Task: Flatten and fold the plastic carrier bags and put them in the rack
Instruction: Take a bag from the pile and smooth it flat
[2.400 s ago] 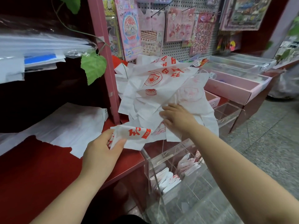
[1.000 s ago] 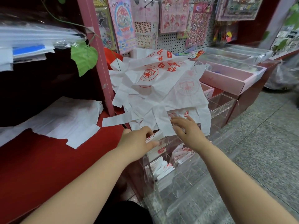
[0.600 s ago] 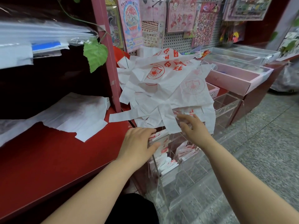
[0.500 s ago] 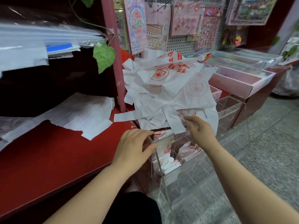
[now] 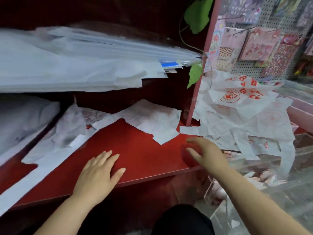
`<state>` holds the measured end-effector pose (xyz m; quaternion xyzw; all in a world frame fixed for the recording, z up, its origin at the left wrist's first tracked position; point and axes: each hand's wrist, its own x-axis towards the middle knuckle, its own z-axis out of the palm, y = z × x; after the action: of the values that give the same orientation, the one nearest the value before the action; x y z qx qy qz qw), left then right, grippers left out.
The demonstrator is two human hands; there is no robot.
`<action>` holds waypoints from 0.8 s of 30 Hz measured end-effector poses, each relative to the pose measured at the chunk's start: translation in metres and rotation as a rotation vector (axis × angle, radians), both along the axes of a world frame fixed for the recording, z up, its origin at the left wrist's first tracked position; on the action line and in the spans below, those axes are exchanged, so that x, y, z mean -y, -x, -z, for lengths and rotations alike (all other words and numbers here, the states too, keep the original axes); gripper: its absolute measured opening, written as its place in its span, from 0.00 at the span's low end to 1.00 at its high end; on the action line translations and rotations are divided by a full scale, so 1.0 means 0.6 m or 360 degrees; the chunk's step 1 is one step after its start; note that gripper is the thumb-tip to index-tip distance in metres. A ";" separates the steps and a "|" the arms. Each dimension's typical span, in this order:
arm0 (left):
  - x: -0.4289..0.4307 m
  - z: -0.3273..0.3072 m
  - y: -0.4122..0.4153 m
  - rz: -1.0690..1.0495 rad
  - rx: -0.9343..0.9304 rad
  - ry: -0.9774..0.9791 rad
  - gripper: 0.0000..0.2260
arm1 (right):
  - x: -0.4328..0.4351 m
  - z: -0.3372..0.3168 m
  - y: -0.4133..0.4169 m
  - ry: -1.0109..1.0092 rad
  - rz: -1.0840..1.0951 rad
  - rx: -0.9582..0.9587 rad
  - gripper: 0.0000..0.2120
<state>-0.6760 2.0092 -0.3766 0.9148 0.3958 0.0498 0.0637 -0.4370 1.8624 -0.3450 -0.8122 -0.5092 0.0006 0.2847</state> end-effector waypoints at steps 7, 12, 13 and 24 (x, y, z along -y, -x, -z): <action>-0.016 0.005 0.009 0.0066 -0.0051 0.0083 0.57 | -0.184 0.017 0.051 0.0298 -0.0002 0.0234 0.19; -0.028 0.012 0.013 0.0071 0.0095 0.0095 0.43 | -0.265 0.015 0.059 0.0498 0.0222 0.0432 0.12; -0.028 0.013 0.013 0.0061 0.0111 0.0098 0.44 | -0.270 0.016 0.059 0.0527 0.0226 0.0488 0.11; -0.031 0.010 0.020 0.0010 0.0339 0.0106 0.48 | -0.229 -0.011 0.131 0.0364 0.0010 -0.0785 0.08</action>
<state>-0.6878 2.0277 -0.3826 0.9028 0.3854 0.1335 0.1361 -0.5153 1.9999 -0.3383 -0.8159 -0.4186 0.2550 0.3067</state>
